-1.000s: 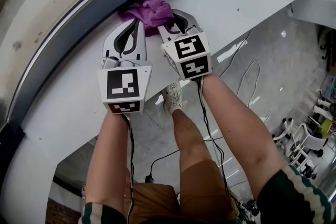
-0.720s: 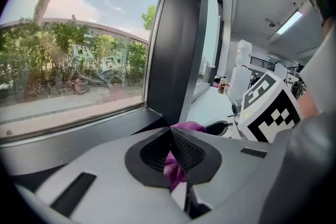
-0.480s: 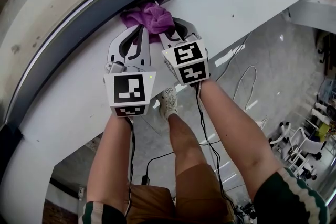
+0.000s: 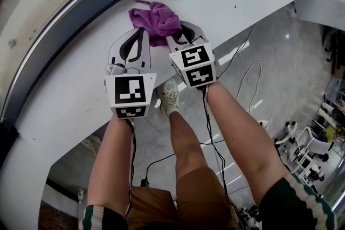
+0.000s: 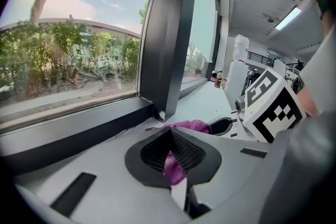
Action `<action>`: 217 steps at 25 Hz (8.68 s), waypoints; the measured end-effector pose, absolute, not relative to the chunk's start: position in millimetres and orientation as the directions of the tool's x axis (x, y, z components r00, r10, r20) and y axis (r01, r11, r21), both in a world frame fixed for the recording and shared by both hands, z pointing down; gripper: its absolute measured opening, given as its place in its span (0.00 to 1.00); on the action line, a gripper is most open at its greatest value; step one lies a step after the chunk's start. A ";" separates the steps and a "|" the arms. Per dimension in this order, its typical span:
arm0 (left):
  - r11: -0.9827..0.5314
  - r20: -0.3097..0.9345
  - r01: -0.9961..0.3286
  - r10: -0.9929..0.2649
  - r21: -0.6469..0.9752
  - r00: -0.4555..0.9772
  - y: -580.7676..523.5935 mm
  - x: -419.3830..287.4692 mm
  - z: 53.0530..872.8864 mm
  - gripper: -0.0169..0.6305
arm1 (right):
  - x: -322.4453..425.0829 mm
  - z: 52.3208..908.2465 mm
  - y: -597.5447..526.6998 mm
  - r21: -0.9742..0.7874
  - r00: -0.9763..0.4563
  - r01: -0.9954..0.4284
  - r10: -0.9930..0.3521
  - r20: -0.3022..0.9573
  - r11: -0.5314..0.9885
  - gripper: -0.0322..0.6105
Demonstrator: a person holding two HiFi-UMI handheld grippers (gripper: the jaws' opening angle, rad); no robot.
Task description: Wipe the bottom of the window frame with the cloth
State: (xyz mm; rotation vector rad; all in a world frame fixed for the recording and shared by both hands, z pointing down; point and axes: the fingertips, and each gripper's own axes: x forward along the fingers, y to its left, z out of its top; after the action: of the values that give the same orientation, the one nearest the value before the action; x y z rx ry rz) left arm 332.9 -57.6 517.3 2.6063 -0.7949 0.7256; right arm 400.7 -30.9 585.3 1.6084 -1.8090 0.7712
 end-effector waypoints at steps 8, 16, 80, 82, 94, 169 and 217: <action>-0.805 0.552 -0.569 -0.402 0.166 0.730 -26.5 338.6 517.3 0.04 | 403.4 587.7 6.7 -0.043 -0.091 -0.995 -0.641 0.762 0.091 0.21; -0.824 0.579 -0.553 -0.393 0.123 0.714 -2.1 338.2 522.5 0.04 | 396.9 590.3 32.7 -0.062 -0.105 -0.994 -0.637 0.764 0.090 0.21; -0.812 0.665 -0.574 -0.371 0.106 0.648 55.3 162.6 510.4 0.04 | 252.4 591.5 95.7 -0.088 -0.231 -0.960 -0.576 0.784 0.266 0.21; -0.800 0.667 -0.590 -0.381 0.110 0.640 56.4 149.8 508.8 0.04 | 242.0 591.6 96.9 -0.091 -0.241 -0.956 -0.574 0.782 0.277 0.21; -0.739 0.665 -0.661 -0.429 0.131 0.611 58.2 86.9 504.6 0.04 | 190.4 591.3 99.5 -0.094 -0.264 -0.944 -0.553 0.790 0.316 0.21; -0.239 0.680 -0.962 -0.684 0.135 0.266 79.2 -300.6 495.2 0.04 | -238.0 585.1 105.0 -0.113 -0.506 -0.635 -0.302 0.808 0.764 0.21; -0.029 0.707 -0.995 -0.701 0.099 0.091 80.5 -415.3 490.7 0.04 | -396.5 580.2 89.9 -0.242 -0.672 -0.484 -0.179 0.719 0.841 0.21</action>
State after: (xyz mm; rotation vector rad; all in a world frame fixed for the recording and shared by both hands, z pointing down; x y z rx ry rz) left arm -415.3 80.5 490.7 1.7893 -1.6678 0.6476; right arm -396.5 89.9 580.2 0.4806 -2.2930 0.5458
